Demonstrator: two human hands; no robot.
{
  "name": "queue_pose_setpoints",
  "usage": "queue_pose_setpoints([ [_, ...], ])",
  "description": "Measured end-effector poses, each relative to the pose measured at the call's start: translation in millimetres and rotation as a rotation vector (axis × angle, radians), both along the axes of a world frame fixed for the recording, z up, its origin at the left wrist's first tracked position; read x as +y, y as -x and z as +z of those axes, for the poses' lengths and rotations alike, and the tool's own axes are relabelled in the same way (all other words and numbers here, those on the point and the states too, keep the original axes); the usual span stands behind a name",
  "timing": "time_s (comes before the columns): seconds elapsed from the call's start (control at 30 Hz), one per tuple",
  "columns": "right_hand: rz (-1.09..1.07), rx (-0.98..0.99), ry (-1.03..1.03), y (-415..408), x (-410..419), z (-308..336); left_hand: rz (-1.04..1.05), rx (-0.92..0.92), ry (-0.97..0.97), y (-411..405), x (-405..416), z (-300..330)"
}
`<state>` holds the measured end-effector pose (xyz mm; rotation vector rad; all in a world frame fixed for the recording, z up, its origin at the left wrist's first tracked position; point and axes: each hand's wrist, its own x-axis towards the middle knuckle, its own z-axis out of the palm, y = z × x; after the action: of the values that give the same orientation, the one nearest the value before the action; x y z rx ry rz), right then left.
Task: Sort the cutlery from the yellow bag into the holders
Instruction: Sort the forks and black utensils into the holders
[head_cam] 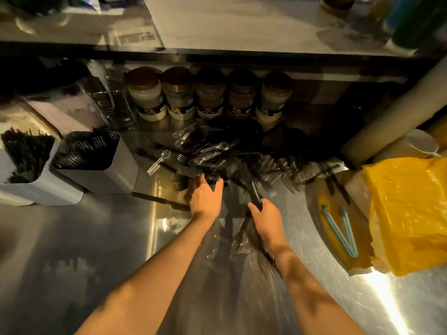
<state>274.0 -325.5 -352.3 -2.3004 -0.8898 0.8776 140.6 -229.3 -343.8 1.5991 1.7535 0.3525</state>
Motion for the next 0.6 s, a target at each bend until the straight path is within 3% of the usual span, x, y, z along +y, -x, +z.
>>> queue_pose_setpoints([
  [0.17, 0.153, 0.124, -0.014, -23, -3, 21, -0.027, -0.046, -0.016, -32, 24, -4],
  [0.33, -0.077, 0.314, -0.182, -45, -1, 30, -0.035, 0.032, -0.114, -61, 40, -7],
  [0.47, -0.222, 0.283, -0.246, -71, 14, 37, -0.09, 0.176, 0.067, -88, 55, -3],
  [0.6, -0.287, 0.259, -0.261, -91, 25, 36, 0.026, 0.187, 0.188, -123, 70, 5],
])
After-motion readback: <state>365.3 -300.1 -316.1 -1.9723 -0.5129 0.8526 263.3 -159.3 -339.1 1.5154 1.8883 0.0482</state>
